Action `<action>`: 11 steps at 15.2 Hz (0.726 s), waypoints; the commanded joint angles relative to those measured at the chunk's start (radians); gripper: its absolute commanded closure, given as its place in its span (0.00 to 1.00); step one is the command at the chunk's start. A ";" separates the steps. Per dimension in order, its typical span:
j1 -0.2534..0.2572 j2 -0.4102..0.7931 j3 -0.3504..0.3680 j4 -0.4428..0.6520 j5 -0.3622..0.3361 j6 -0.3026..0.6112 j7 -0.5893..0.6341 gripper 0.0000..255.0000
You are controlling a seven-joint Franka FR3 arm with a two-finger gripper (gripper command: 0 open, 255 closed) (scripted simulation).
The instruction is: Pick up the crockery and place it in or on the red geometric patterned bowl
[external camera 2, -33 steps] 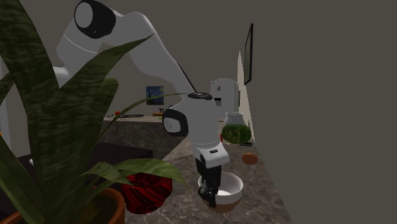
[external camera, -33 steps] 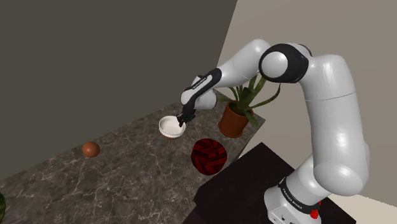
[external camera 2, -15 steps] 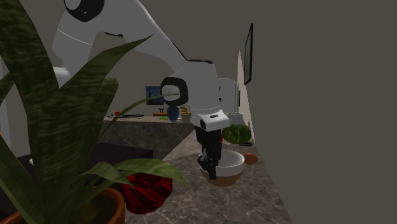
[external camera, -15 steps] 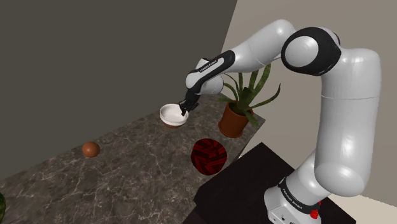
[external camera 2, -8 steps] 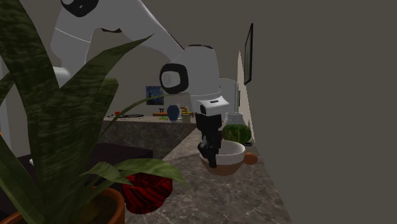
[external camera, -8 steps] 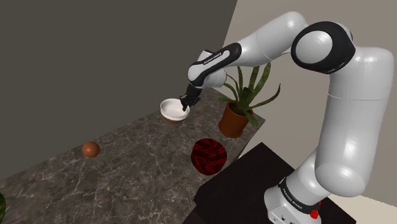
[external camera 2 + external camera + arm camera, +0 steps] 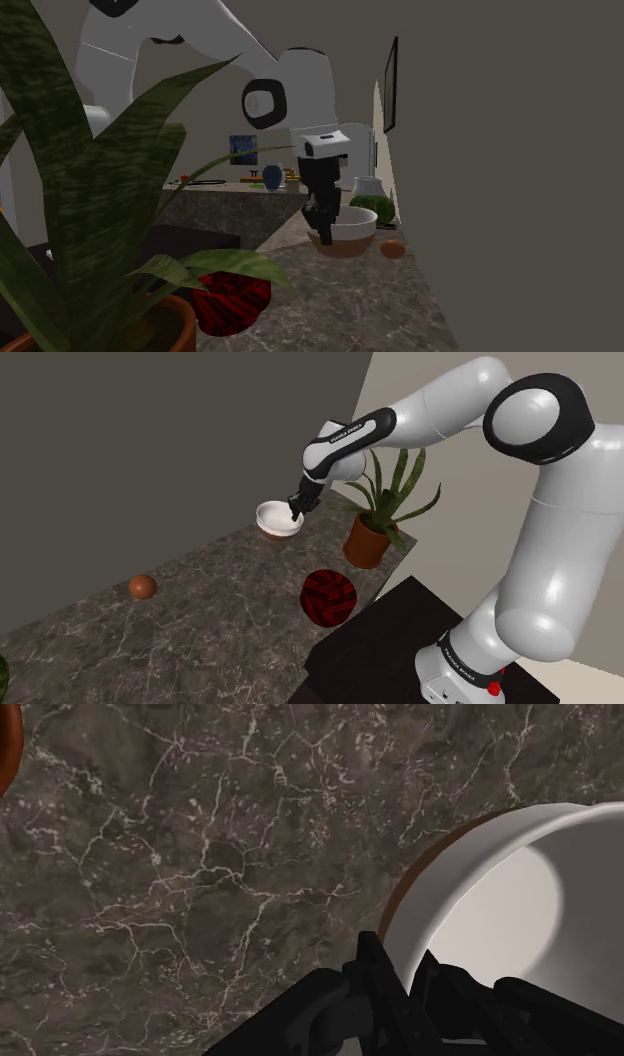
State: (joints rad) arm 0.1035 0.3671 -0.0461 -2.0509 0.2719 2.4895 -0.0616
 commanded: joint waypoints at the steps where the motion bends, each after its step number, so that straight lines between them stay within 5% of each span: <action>1: -0.005 -0.055 0.000 -0.082 0.007 0.026 -0.016 1.00; 11: -0.033 -0.386 -0.017 -0.522 0.032 0.126 -0.102 1.00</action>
State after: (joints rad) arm 0.0745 0.0179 -0.0599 -2.5301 0.3033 2.6099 -0.1541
